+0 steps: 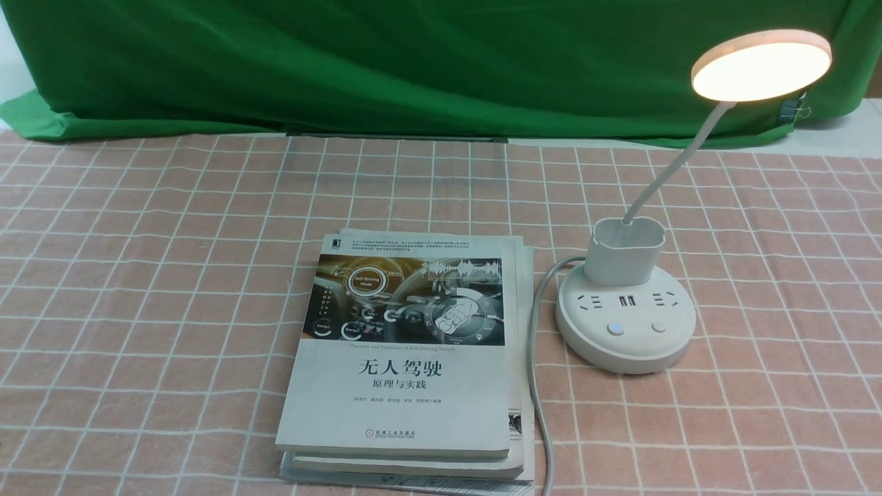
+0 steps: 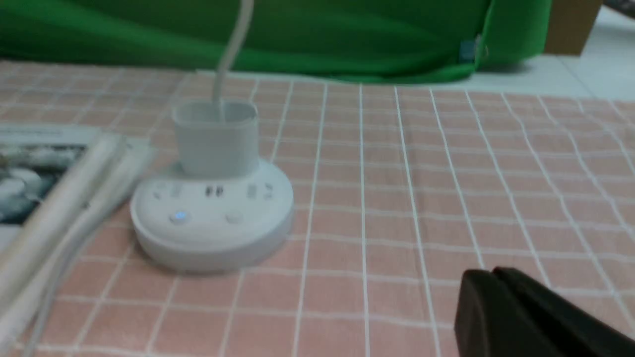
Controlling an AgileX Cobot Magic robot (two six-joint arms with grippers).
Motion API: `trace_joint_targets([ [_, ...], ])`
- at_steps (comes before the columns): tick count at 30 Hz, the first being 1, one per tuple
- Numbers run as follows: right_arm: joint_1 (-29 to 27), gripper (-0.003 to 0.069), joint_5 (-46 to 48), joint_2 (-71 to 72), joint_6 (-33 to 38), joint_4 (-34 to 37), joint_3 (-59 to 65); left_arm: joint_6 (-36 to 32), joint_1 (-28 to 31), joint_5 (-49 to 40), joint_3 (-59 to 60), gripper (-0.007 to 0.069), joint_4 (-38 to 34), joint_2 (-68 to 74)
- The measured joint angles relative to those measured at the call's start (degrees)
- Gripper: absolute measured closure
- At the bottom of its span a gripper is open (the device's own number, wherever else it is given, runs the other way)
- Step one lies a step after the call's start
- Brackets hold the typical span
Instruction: Turn on the table lamp on the pink coffee tablecloth with your hand.
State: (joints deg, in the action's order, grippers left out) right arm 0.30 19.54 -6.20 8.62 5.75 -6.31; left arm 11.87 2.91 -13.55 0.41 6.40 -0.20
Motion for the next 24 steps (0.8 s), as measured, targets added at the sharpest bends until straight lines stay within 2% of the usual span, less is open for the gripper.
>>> trace_joint_targets([
  [6, -0.1, 0.0632, -3.8, 4.8, 0.1, -0.1, 6.6, 0.0, 0.0, 0.0, 0.0, 0.0606, 0.0, 0.0],
  [24, -0.1, 0.0621, -5.2, 6.1, 0.1, -0.1, 6.7, 0.0, 0.0, 0.0, 0.0, 0.0606, 0.0, 0.0],
])
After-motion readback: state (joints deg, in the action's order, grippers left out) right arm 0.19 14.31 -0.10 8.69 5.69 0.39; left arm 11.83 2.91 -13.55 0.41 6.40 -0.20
